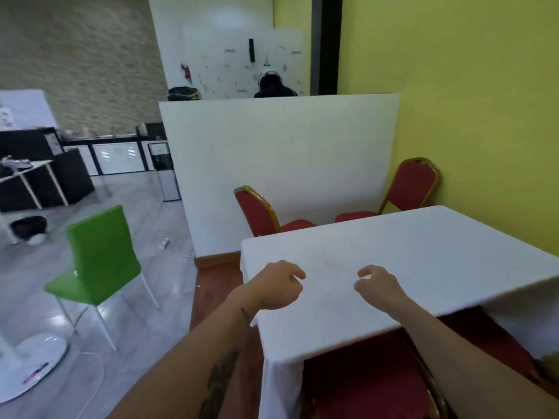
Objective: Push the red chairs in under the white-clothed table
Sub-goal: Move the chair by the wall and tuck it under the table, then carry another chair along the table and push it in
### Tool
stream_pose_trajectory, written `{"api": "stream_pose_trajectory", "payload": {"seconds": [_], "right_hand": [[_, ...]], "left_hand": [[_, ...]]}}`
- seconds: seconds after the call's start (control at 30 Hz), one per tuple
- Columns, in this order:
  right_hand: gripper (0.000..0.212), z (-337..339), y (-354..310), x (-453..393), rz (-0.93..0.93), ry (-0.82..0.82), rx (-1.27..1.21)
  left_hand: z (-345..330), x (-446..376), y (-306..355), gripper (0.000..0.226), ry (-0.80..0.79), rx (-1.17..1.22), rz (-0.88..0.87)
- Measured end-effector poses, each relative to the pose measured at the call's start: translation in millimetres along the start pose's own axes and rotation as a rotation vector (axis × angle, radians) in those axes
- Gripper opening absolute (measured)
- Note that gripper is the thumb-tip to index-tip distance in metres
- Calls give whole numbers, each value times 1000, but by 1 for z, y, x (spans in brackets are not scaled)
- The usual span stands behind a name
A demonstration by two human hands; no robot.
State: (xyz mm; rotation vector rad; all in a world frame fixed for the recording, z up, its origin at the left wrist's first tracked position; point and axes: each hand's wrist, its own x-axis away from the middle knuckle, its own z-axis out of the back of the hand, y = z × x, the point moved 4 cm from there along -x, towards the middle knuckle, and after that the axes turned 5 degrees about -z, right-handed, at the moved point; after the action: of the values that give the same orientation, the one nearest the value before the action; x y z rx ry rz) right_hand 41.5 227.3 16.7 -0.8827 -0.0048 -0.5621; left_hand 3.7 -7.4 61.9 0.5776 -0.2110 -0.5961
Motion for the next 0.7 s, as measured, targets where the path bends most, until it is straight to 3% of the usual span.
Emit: {"api": "stream_pose_trajectory", "payload": {"seconds": [0.27, 0.7], "right_hand": [[44, -87, -102, -116, 96, -25, -55], [48, -148, -229, -316, 92, -32, -40]], "left_hand": [[79, -74, -128, 35, 98, -61, 74], [189, -246, -263, 34, 120, -14, 143]]}}
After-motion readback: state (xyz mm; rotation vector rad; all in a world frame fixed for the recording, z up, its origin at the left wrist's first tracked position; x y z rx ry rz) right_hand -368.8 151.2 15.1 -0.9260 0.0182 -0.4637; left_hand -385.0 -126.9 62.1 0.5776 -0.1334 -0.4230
